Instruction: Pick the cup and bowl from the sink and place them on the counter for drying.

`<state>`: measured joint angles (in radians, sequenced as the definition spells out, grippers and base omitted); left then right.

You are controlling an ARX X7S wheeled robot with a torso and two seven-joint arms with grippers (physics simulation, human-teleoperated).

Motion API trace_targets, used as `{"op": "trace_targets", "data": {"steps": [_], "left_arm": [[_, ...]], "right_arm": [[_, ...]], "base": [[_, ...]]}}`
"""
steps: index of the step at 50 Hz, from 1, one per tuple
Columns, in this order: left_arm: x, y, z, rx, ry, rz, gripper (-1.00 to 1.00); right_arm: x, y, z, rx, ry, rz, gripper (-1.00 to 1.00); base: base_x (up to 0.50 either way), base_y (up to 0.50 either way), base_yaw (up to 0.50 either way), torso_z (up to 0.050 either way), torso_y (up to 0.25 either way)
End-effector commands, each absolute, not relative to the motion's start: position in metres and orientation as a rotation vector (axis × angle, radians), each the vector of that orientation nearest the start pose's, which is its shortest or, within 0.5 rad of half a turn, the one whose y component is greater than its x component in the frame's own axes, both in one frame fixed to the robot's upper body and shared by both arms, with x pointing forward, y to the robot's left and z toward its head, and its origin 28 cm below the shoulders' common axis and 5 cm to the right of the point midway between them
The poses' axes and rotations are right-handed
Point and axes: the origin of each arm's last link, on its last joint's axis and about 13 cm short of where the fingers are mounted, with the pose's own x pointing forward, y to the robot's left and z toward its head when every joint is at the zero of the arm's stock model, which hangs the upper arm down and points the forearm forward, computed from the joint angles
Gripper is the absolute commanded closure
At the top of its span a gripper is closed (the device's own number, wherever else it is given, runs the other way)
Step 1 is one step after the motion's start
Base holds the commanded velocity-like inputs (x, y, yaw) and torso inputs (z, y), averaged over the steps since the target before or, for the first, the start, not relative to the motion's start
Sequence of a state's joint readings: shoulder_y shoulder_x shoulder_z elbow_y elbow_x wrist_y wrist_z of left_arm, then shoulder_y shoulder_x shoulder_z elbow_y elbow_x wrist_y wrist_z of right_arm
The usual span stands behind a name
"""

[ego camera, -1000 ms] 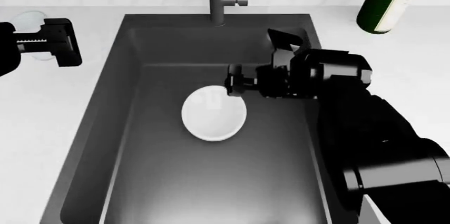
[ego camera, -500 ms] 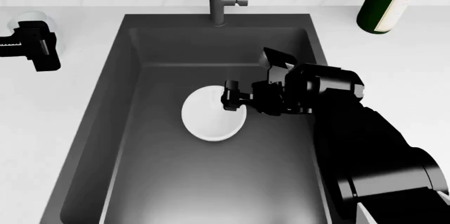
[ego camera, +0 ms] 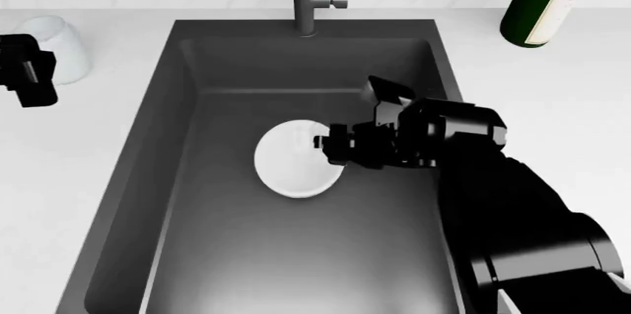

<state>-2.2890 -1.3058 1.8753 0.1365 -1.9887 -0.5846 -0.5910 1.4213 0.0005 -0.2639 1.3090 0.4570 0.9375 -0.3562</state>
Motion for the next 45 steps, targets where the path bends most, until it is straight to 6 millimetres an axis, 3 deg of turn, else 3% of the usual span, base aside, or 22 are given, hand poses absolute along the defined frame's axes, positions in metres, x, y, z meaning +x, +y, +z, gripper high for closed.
{"op": "trace_targets", "data": {"steps": [1, 9, 18, 28, 45], "left_arm": [[0.222, 0.356, 0.339, -0.056, 0.271, 0.09, -1.0], [0.222, 0.356, 0.339, -0.062, 0.267, 0.104, -1.0], [0.223, 0.356, 0.338, -0.074, 0.238, 0.087, -1.0], [0.225, 0.356, 0.337, -0.042, 0.122, 0.089, -1.0], [0.224, 0.356, 0.337, -0.037, 0.134, 0.085, -1.0]], "right_arm": [[0.402, -0.076, 0.19, 0.291, 0.773, 0.489, 1.0], [0.404, -0.076, 0.197, 0.282, 0.754, 0.499, 1.0], [0.408, -0.078, 0.218, 0.269, 0.697, 0.511, 1.0], [0.409, -0.085, 0.222, 0.271, 0.681, 0.503, 1.0], [0.409, -0.087, 0.219, 0.292, 0.688, 0.514, 1.0]], "base": [[0.0, 0.0, 0.0, 0.0, 0.0], [0.0, 0.0, 0.0, 0.0, 0.0], [0.0, 0.0, 0.0, 0.0, 0.0], [0.0, 0.0, 0.0, 0.0, 0.0], [0.0, 0.0, 0.0, 0.003, 0.234]]}}
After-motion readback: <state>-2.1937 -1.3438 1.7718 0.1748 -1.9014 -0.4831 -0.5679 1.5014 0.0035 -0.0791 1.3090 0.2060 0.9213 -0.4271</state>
